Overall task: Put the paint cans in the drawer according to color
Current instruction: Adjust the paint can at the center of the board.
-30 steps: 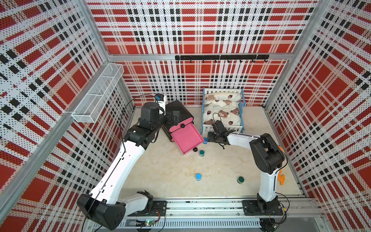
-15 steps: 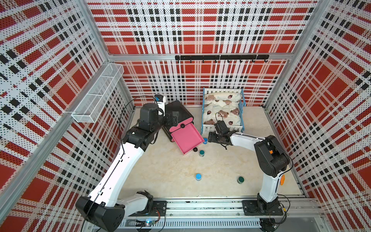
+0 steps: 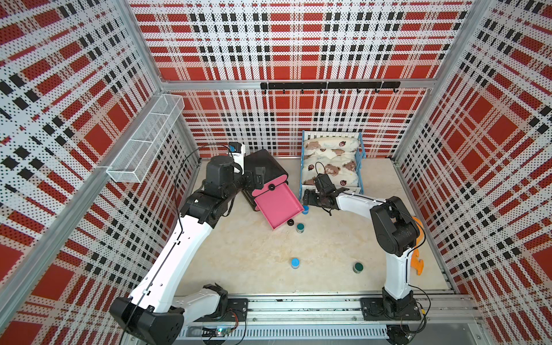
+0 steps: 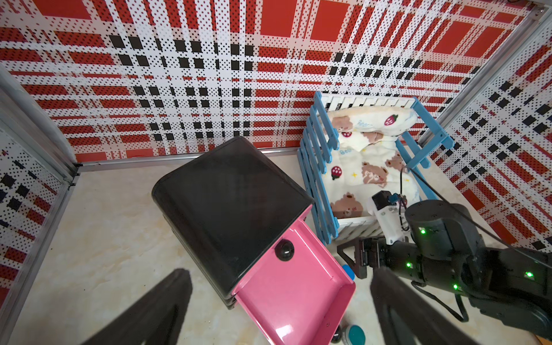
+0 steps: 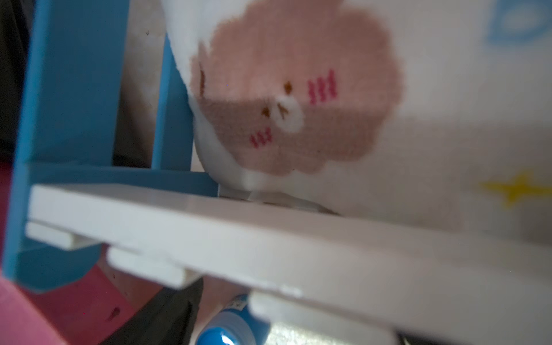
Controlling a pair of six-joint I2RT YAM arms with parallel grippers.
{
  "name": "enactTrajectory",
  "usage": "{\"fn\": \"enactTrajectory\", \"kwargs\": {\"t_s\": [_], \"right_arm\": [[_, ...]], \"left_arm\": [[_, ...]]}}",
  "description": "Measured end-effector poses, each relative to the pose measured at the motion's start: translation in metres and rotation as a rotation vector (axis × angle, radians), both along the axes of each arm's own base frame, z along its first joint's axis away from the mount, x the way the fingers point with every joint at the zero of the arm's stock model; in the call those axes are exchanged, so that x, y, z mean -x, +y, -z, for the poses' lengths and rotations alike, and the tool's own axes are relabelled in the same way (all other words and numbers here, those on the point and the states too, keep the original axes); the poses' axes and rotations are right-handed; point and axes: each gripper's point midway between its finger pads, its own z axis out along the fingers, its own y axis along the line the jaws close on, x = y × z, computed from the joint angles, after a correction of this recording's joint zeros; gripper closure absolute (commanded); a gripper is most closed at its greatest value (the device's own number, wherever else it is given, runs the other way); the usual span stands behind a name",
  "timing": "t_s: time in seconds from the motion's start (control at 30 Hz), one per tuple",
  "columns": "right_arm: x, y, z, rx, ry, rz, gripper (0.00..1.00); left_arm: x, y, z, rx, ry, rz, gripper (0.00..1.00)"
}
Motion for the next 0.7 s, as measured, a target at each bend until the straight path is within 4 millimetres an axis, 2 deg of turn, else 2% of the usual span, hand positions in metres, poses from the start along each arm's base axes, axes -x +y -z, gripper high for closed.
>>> {"fn": "enactTrajectory", "kwargs": {"t_s": [0.17,0.37,0.5,0.7], "right_arm": [[0.003,0.007,0.007,0.011,0.014,-0.014,0.11],[0.007,0.006,0.013,0.036,0.028,-0.012,0.11],[0.009,0.0,0.015,0.058,0.023,-0.003,0.12],[0.025,-0.019,0.018,0.091,0.035,0.011,0.14]], "left_arm": [[0.001,0.001,0.001,-0.002,0.001,-0.003,0.01],[0.002,0.001,0.001,-0.002,0.0,-0.004,0.01],[0.001,0.001,0.004,-0.004,0.005,-0.004,0.01],[0.001,0.001,0.006,-0.004,0.007,-0.004,0.01]]}}
